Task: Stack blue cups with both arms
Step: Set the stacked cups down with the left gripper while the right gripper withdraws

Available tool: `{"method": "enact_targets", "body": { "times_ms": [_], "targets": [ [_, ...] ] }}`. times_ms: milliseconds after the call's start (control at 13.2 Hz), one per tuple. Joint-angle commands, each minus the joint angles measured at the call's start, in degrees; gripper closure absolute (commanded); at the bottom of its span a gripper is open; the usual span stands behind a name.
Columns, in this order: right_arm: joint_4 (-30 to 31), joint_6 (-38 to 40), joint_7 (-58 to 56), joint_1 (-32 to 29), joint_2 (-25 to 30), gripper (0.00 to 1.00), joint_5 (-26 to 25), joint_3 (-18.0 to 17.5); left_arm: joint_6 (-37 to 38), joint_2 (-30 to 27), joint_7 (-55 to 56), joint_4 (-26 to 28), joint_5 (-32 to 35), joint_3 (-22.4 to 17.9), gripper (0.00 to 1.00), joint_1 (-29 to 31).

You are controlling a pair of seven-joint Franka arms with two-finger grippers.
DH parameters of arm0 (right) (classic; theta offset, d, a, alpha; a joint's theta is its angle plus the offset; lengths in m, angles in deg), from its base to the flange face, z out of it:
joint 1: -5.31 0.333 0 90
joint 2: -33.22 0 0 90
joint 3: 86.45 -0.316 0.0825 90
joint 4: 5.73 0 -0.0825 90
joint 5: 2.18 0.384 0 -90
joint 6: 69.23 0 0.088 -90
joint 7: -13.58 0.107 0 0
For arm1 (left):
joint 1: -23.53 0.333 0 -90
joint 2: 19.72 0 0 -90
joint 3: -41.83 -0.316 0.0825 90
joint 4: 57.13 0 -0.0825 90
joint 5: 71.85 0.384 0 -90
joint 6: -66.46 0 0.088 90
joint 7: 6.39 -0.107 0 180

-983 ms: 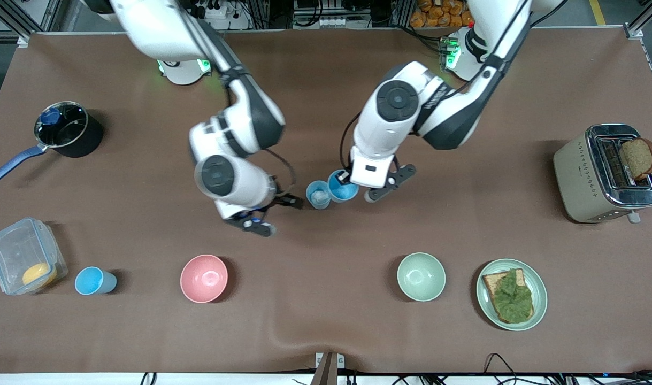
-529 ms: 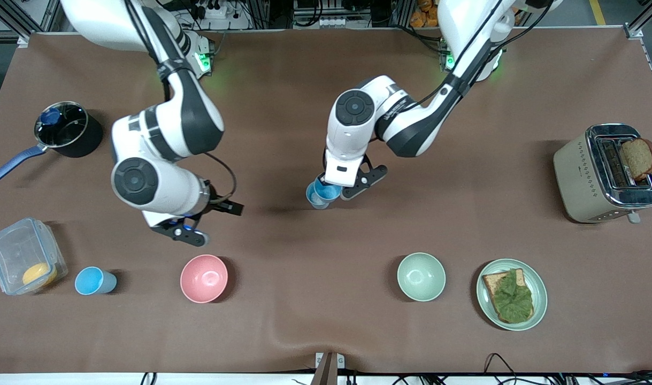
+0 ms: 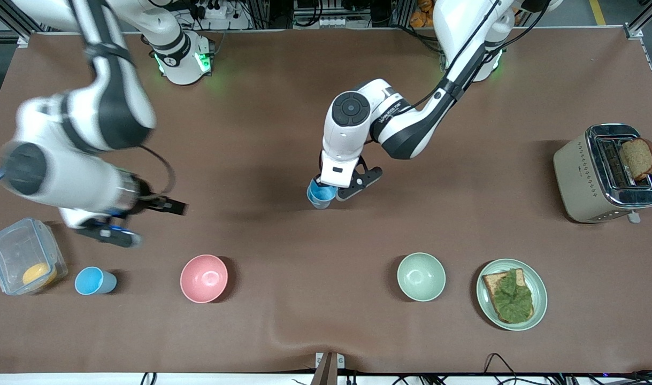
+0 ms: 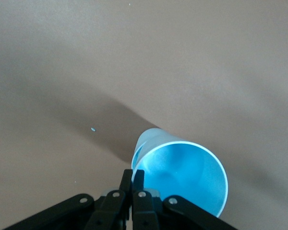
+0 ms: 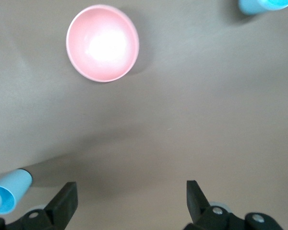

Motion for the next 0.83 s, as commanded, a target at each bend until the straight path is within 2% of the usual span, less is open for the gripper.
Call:
{"method": "enact_targets", "body": {
  "times_ms": [0, 151, 227, 303, 378, 529, 605, 756],
  "targets": [
    [6.9, -0.7, -4.2, -5.1, 7.5, 0.00, -0.9, -1.2, -0.4, 1.1, 1.7, -1.2, 1.8, -0.5, 1.00, -1.5],
    [9.2, -0.8, -5.4, -8.9, 11.5, 0.00, -1.0, -1.2, -0.3, 1.5, 1.7, -1.2, 2.6, -0.5, 1.00, -1.7],
    [9.3, -0.6, -8.8, -9.7, 12.3, 0.00, -1.2, -1.2, -0.4, 1.7, 1.6, -1.1, 2.6, -0.5, 0.86, -1.6],
    [9.9, -0.6, -13.3, -10.5, 13.5, 0.00, -2.6, -1.2, -0.3, 1.8, 1.6, -1.2, 2.7, -0.6, 0.48, -1.6],
    [10.0, -0.6, -16.6, -11.3, 14.0, 0.00, -4.9, -1.2, -0.3, 1.5, 1.3, -1.2, 2.7, -0.7, 0.00, -1.3],
    [9.6, 1.8, -17.8, -12.1, 14.6, 0.00, -6.8, -1.1, -0.1, -1.0, -0.8, -1.2, 3.4, -1.0, 0.00, -0.2],
    [9.4, 2.5, -17.9, -12.2, 15.4, 0.00, -7.4, -1.1, 0.3, -3.4, -2.1, -1.2, 5.3, -2.4, 0.00, 1.0],
    [7.9, 5.7, -18.5, -12.1, 15.6, 0.00, -7.9, -0.9, 5.9, -9.4, -8.4, -0.8, 6.4, -2.7, 0.00, 6.8]
  ]
}}
